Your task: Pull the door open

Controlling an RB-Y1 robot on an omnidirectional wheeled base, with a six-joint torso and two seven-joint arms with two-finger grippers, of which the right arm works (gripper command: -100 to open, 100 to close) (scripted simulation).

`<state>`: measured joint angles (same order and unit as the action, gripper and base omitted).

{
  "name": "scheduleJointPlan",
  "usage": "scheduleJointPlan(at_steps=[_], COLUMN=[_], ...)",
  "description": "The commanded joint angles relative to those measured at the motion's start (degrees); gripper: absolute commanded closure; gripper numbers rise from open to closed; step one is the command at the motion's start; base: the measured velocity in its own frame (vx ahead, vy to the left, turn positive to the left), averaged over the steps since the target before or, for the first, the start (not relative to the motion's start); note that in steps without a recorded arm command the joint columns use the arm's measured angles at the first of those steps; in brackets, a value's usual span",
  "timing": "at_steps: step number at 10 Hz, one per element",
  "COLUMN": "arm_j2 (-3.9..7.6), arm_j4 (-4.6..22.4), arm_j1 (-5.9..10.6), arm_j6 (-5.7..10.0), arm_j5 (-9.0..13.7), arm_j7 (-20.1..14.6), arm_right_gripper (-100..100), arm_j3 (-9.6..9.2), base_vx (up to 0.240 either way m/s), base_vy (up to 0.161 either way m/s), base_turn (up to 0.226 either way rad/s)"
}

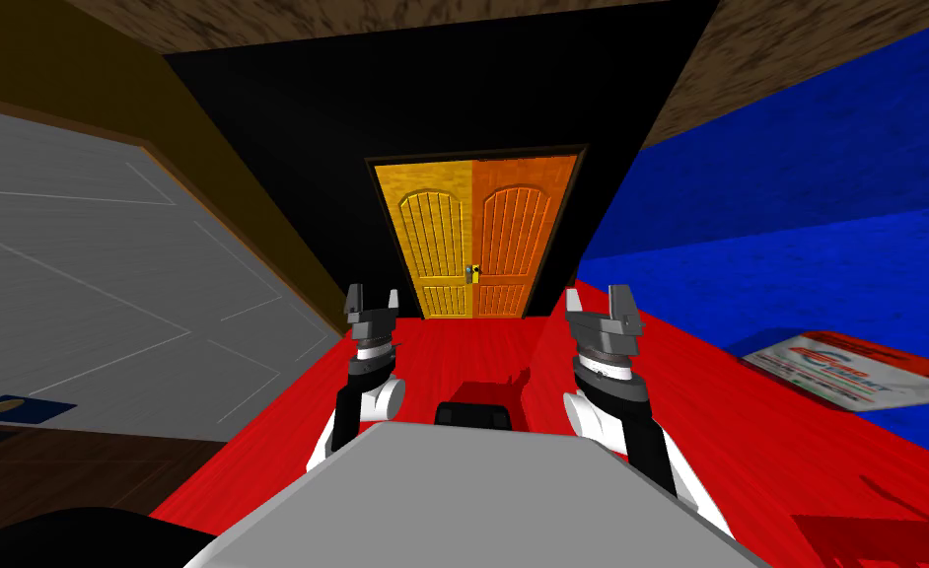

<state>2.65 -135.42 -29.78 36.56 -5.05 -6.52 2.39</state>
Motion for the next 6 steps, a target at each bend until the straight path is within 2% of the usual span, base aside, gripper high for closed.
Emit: scheduleJointPlan(at_steps=[1,6], arm_j2=[0.29,1.12], arm_j4=[1.5,6.9], arm_j1=[0.54,2.52], arm_j6=[-0.47,-2.15], arm_j5=[-0.4,-1.8], arm_j7=[-0.5,-2.5], arm_right_gripper=[-100,-100], arm_j3=[0.55,2.56], base_vx=[0.114,0.176], base_vy=[0.014,0.036], base_turn=[0.055,0.069])
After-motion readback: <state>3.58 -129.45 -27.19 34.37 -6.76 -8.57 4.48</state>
